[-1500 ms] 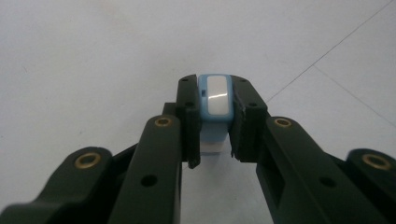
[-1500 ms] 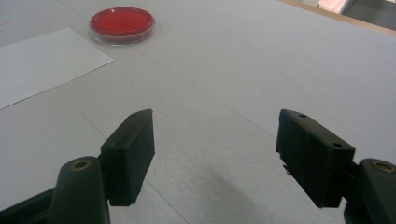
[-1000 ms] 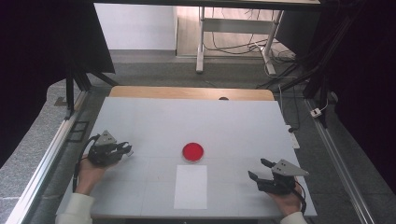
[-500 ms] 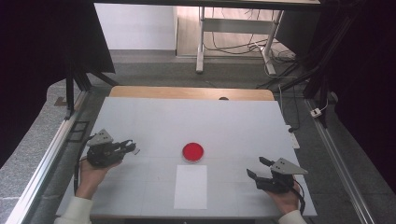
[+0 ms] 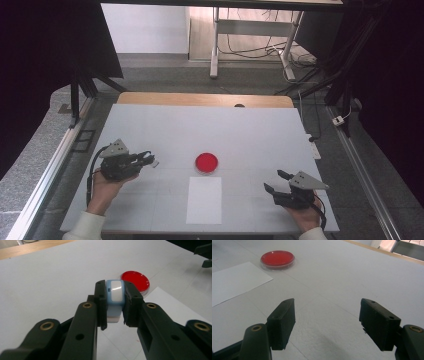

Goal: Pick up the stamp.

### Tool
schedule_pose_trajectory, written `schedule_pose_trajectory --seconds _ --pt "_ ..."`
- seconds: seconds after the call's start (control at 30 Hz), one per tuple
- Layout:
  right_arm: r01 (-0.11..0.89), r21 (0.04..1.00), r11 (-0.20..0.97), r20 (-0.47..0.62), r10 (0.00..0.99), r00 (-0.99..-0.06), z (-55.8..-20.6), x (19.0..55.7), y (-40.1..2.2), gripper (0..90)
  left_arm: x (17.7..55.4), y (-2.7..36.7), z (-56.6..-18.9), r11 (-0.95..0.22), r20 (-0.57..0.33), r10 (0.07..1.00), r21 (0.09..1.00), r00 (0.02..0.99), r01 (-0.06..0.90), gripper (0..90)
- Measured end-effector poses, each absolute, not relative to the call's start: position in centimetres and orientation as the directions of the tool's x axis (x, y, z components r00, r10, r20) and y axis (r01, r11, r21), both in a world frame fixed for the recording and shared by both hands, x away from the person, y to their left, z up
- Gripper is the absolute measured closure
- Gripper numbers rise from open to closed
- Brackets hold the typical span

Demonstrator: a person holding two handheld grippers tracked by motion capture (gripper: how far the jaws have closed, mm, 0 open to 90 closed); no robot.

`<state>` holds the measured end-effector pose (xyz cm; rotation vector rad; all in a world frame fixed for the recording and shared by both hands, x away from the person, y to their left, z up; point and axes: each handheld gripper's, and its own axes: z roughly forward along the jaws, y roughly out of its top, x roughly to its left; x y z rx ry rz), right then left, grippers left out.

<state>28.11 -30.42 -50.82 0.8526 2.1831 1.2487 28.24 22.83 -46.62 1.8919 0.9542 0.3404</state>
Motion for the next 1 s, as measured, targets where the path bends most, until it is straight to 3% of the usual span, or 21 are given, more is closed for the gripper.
schedule_pose_trajectory --seconds 1.0 --pt "0.254 0.883 0.394 -0.126 0.722 -0.681 -50.6 27.2 -30.1 28.9 27.8 16.4 -44.3 -0.23 -0.188 0.616 0.886 0.765 0.403 75.5"
